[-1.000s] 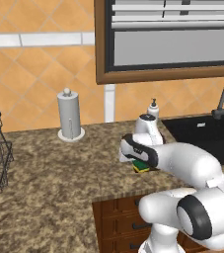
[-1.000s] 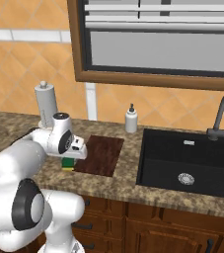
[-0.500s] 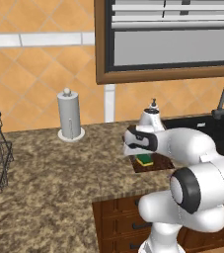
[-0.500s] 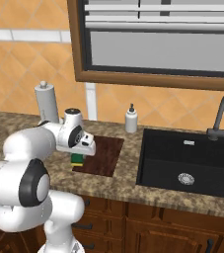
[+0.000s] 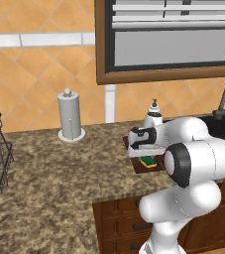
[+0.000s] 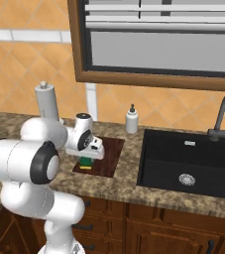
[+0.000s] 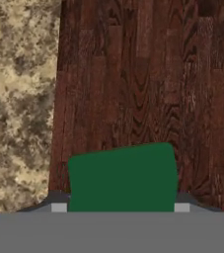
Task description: Pick up the sponge from the counter and clean the cutting board by briefly scrubbing or pressing down on the cutting board. Once finished, release the sponge.
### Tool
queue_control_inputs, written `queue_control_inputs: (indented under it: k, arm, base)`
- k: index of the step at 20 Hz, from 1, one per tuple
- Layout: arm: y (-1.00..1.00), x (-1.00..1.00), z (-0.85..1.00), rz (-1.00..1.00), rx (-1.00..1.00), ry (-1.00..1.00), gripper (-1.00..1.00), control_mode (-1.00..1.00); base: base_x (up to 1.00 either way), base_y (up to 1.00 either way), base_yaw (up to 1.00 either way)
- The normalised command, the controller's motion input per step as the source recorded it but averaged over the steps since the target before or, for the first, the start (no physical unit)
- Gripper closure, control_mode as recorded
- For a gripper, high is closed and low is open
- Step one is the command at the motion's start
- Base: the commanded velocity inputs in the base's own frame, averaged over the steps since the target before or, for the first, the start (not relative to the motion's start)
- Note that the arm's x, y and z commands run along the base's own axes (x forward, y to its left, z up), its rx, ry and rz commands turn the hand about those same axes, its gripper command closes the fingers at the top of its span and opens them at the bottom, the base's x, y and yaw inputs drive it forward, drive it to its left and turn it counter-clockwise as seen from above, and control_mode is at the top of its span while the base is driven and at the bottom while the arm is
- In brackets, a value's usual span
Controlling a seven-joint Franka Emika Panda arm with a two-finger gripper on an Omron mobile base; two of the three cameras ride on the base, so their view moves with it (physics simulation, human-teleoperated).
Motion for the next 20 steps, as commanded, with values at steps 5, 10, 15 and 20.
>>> queue_control_inputs:
  k: [5,10,15,20]
  arm:
    - [-0.02,0.11,-0.50,0.00,-0.03,0.00,1.00,-1.00]
    - [0.00,0.17,-0.26,0.00,-0.01,-0.02,1.00,-1.00]
    - [-0.02,0.38,0.10,-0.01,0.00,0.00,1.00,-1.00]
    - [-0.01,0.50,0.14,-0.01,0.00,0.00,1.00,-1.00]
  base:
    - [0.00,0.00,0.00]
    - [0.00,0.00,0.00]
    - [0.00,0.00,0.00]
    - [0.00,0.00,0.00]
